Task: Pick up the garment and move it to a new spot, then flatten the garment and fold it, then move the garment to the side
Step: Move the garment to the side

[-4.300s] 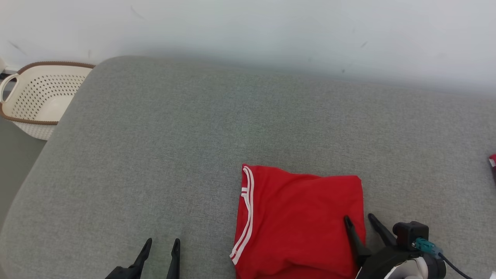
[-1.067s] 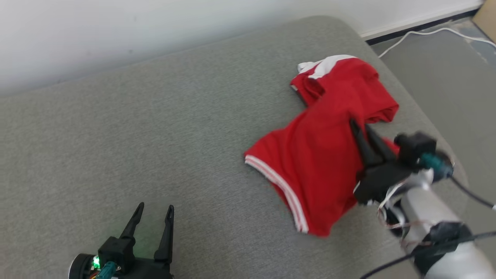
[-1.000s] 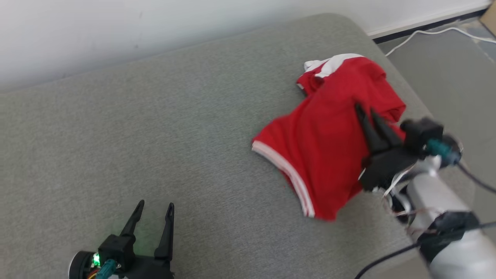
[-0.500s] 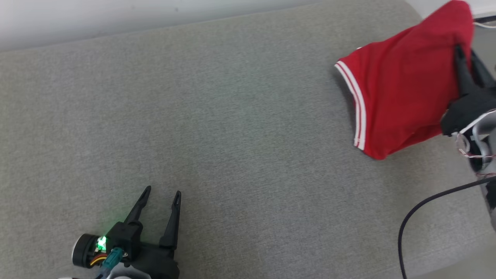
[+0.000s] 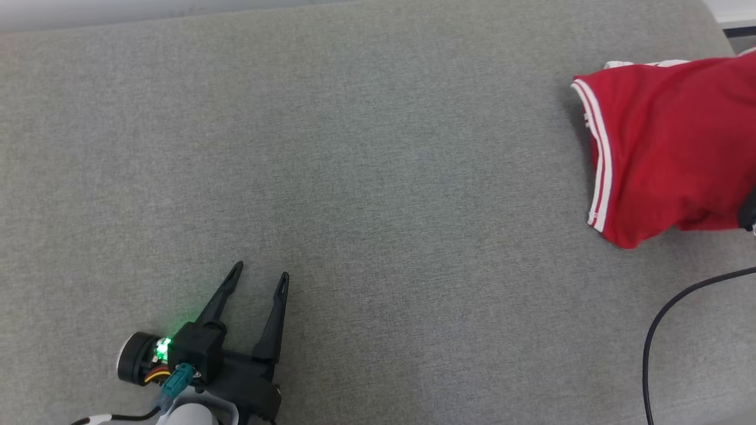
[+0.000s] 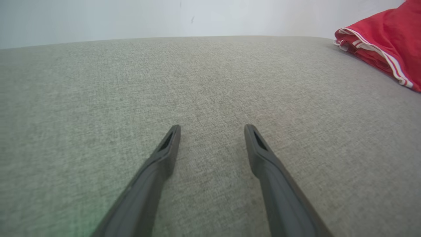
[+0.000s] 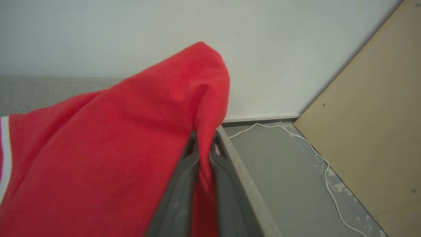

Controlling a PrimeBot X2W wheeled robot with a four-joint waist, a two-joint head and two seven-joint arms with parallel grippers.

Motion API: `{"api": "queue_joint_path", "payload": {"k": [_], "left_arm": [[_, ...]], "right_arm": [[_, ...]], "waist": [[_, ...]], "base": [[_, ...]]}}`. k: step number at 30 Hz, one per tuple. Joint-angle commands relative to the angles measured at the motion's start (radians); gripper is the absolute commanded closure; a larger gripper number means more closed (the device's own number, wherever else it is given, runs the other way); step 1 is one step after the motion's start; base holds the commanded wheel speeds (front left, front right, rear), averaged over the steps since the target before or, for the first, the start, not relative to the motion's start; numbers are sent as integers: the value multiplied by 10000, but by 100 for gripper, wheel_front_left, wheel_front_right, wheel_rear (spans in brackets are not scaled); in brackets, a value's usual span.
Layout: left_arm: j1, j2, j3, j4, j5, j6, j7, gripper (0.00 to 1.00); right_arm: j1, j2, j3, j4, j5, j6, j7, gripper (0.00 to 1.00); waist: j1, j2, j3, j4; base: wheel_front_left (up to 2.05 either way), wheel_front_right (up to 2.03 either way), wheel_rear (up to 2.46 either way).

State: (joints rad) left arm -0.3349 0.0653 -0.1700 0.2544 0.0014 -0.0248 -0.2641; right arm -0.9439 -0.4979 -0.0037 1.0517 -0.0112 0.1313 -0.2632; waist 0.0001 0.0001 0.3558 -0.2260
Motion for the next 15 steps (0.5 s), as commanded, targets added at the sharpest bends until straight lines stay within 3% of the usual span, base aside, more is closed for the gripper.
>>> {"api": "queue_joint_path", "payload": {"k": [1,3,5,6,7,11,15], "left_arm": [[-20,214,68,111,68,76,10,0],[-7,280,54,129,79,115,11,0],[1,314,51,163,74,136,12,0],[-16,310,42,170,53,143,12,0],[-34,305,30,184,35,164,12,0],[26,245,-18,219,-59,225,11,0],[198,145,25,275,-201,317,11,0]], "right_arm": [[186,-40,-224,36,-194,-12,-5,100],[243,-9,-779,86,-622,-12,-6,100],[375,-80,-1291,-40,-1143,-12,-6,55],[438,-121,-1569,-108,-1427,-12,-5,4],[466,-102,-1874,-224,-1686,-12,-5,0],[780,244,-2911,-746,-2662,-12,-5,0],[1159,904,-3069,-1592,-2968,-12,-6,0]], "waist": [[-1,-1,93,104],[-1,-1,114,138],[-1,-1,122,163],[-1,-1,119,175],[-1,-1,99,188],[-1,-1,-95,199],[-1,-1,-453,213]], "base": [[0,0,0],[0,0,0],[0,0,0],[0,0,0],[0,0,0],[0,0,0],[0,0,0]]}}
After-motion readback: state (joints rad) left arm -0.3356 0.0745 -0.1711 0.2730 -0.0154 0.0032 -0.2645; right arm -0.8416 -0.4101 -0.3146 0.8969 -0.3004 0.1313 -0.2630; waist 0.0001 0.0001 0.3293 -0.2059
